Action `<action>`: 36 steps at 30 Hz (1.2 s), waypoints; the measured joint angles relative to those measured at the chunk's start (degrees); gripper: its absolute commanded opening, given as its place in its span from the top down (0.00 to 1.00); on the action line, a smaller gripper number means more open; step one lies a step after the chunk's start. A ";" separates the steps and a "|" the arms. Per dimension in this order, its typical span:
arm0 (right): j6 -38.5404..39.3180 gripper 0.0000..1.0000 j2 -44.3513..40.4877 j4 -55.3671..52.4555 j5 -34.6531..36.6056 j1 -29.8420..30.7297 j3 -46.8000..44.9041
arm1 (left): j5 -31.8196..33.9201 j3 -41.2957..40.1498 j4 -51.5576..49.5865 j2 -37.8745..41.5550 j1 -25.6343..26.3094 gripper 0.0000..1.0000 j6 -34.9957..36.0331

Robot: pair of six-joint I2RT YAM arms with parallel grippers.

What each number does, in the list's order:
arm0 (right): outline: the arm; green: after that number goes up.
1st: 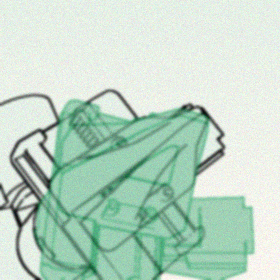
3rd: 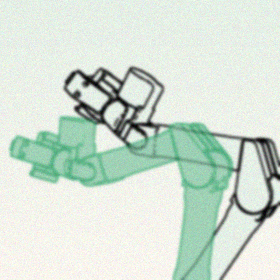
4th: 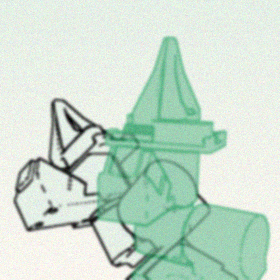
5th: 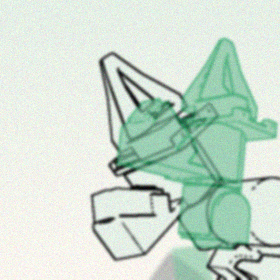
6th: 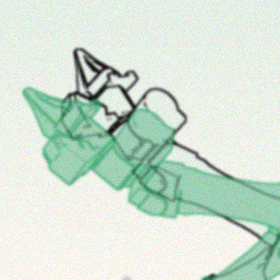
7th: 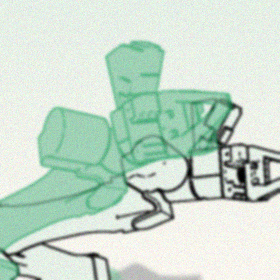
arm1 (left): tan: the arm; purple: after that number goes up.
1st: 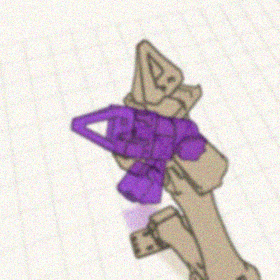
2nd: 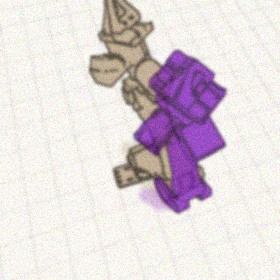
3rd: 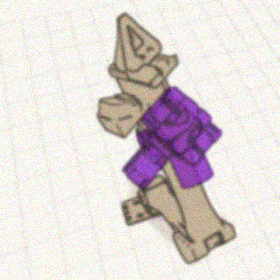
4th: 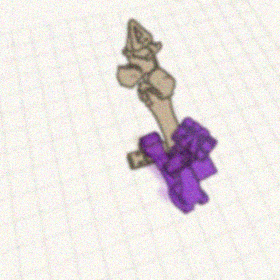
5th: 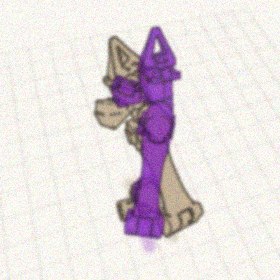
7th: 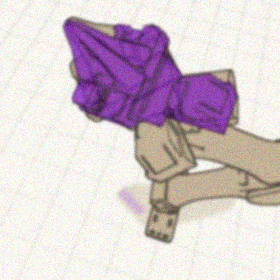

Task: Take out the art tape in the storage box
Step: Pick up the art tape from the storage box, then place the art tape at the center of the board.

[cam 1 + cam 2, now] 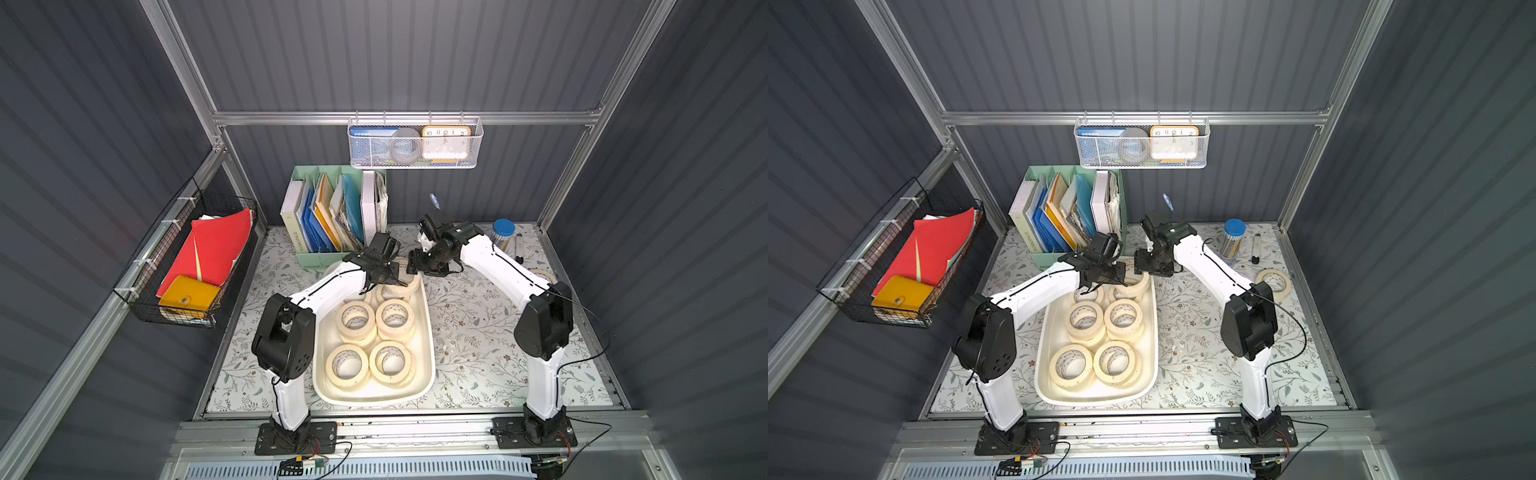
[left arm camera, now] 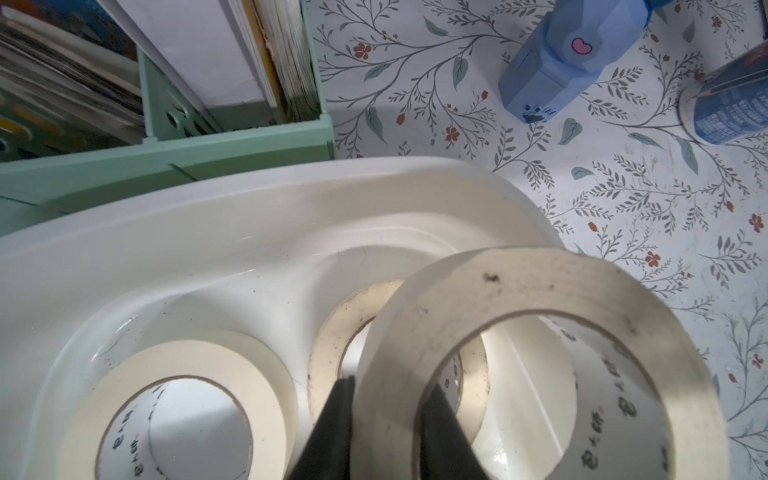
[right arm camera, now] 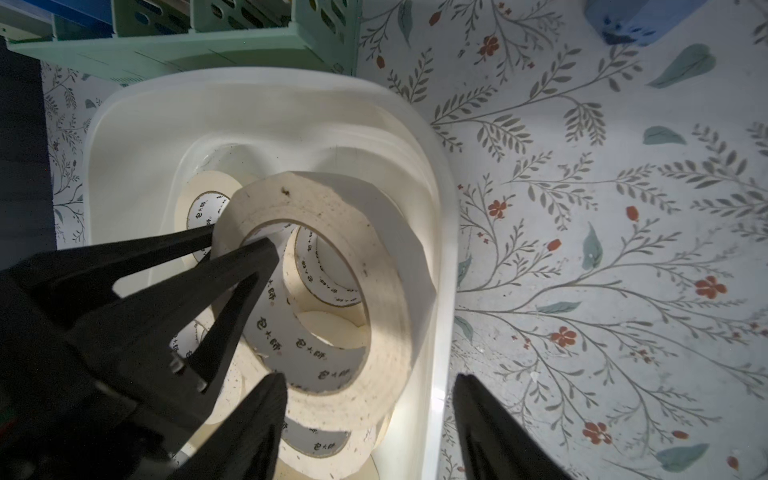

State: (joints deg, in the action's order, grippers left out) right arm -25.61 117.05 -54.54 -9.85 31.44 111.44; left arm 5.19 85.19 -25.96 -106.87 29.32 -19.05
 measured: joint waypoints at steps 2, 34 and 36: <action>-0.17 0.35 1.14 -0.15 -0.52 0.22 0.00 | 0.04 0.00 0.00 0.09 0.00 0.81 0.00; 2.89 1.00 -17.97 -5.97 8.22 -16.59 -12.94 | 1.25 -12.59 9.88 21.57 0.63 0.03 2.84; 3.93 1.00 -20.37 -6.82 9.42 -20.22 -17.11 | 3.58 -14.49 8.72 21.62 0.63 0.06 0.96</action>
State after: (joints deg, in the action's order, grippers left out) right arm -21.67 96.68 -61.36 -0.43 11.22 94.32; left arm 8.78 70.70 -17.23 -85.25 29.95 -18.09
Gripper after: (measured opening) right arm 0.239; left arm 0.959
